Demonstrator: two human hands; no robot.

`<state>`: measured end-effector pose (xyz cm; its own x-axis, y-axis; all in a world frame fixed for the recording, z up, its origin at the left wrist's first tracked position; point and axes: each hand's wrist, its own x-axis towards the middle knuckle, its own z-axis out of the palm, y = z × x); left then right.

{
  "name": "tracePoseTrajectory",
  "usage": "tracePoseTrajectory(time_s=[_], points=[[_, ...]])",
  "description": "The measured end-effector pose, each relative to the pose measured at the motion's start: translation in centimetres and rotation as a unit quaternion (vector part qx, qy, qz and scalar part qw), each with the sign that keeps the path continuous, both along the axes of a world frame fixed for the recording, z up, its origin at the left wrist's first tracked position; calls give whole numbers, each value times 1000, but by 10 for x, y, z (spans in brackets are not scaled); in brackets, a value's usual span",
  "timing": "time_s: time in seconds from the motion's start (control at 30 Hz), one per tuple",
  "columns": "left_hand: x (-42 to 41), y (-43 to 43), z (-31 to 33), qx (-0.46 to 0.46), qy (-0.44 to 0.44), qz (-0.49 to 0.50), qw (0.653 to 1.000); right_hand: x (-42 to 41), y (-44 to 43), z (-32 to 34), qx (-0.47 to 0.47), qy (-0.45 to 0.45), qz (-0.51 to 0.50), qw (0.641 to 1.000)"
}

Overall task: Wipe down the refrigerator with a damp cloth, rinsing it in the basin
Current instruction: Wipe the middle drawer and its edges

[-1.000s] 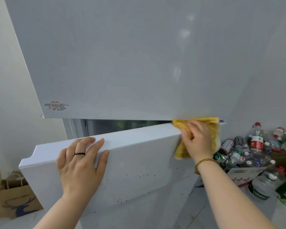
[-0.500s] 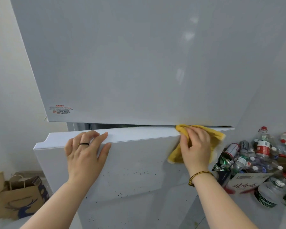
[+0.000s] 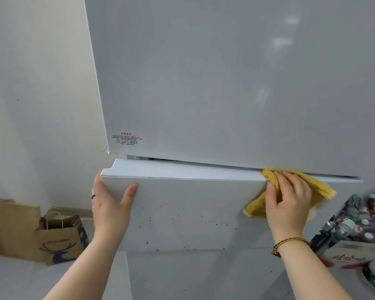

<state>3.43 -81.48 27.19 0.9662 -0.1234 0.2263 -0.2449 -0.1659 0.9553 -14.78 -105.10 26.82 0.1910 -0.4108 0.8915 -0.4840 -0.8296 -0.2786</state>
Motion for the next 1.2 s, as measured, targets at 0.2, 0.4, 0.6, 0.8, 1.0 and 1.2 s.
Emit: tracePoseTrajectory(time_s=[0.2, 0.4, 0.6, 0.8, 1.0, 1.2], points=[[27, -12, 9, -9, 49, -61, 997, 9, 4, -19, 1, 9, 0, 1000], [45, -6, 0, -4, 43, -106, 993, 53, 39, -43, -104, 51, 81, 990], [65, 14, -6, -28, 69, -211, 975, 130, 87, -42, -174, 124, 193, 958], [80, 25, 3, -37, 84, -307, 947, 179, 95, -26, -374, 165, 206, 889], [79, 27, 0, -55, 81, -305, 947, 181, 99, -91, -397, 261, 188, 860], [65, 26, -11, -71, 93, -281, 953, 167, 102, -79, -356, 404, 281, 795]])
